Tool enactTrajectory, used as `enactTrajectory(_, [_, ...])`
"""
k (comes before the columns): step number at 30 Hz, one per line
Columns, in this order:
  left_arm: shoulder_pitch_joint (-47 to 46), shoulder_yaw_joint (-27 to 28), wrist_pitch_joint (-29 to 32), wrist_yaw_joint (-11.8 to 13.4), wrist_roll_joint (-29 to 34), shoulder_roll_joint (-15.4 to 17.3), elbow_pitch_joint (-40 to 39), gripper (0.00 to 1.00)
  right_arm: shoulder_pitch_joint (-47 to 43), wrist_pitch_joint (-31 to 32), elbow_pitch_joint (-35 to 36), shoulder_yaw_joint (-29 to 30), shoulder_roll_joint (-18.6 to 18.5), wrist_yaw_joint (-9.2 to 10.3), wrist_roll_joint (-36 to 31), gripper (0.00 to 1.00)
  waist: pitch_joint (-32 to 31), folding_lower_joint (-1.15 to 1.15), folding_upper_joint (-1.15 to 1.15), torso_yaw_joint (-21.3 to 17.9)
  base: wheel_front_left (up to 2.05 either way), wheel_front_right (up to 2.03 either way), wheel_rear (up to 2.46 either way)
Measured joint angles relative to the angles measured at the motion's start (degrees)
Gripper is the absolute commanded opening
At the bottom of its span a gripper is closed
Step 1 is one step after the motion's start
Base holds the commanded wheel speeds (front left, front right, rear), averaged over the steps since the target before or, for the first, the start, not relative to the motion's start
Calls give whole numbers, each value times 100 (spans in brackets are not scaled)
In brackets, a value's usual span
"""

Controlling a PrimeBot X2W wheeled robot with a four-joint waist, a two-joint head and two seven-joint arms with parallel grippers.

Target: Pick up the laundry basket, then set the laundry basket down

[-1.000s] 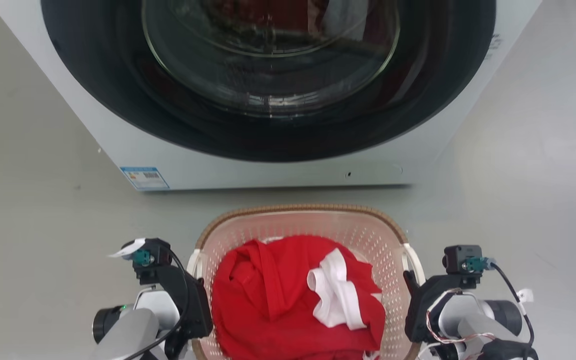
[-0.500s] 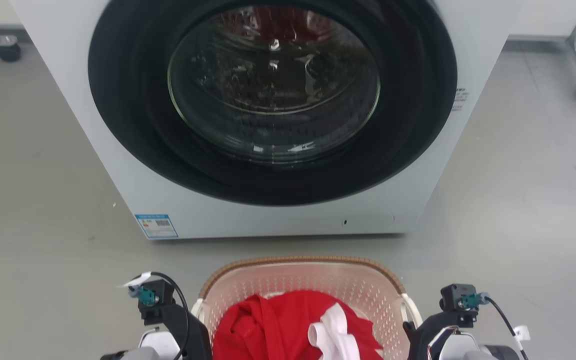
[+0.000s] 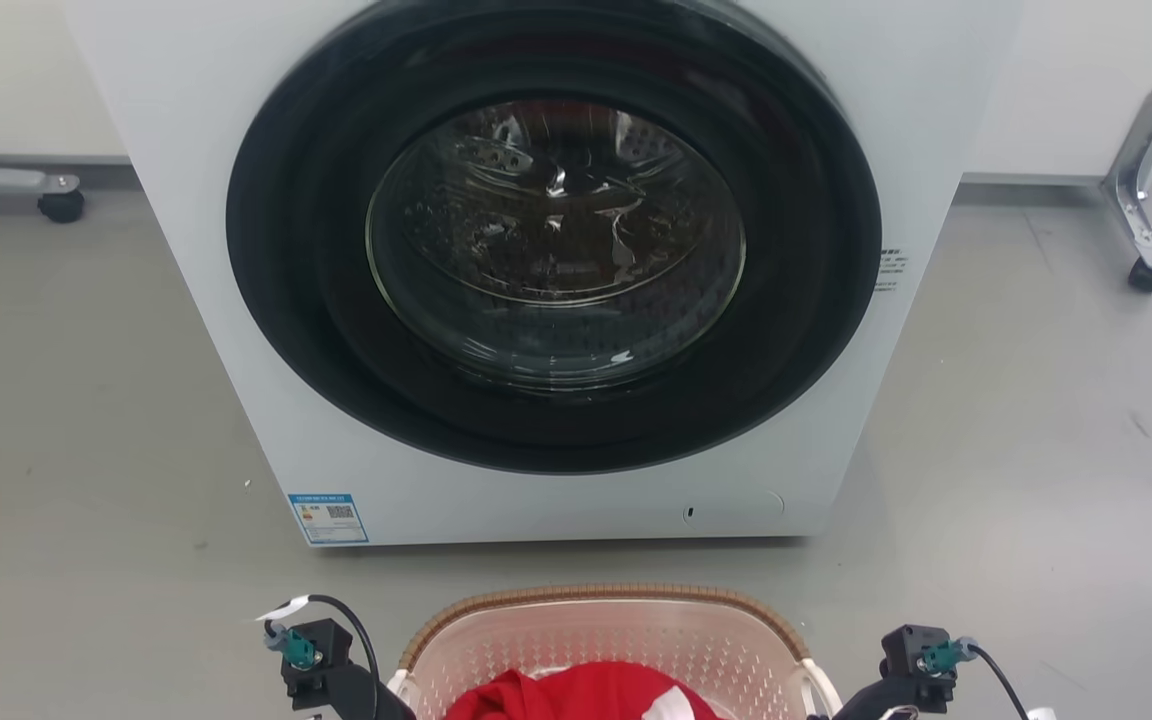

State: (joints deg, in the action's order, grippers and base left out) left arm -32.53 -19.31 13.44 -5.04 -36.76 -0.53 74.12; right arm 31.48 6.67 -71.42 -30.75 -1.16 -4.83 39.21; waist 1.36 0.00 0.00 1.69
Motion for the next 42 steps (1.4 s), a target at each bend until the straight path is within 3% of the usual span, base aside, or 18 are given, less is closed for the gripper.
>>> enactTrajectory(17, [367,-24,219,58,-209,-10,1,0,-303,292,-54,-62,11,-7,223,0,-421,0,0,24,0,0,0])
enactTrajectory(42, [514,-227,361,187,-514,0,-31,0,-444,436,-21,-182,12,31,474,0,-532,0,1,6,0,0,0])
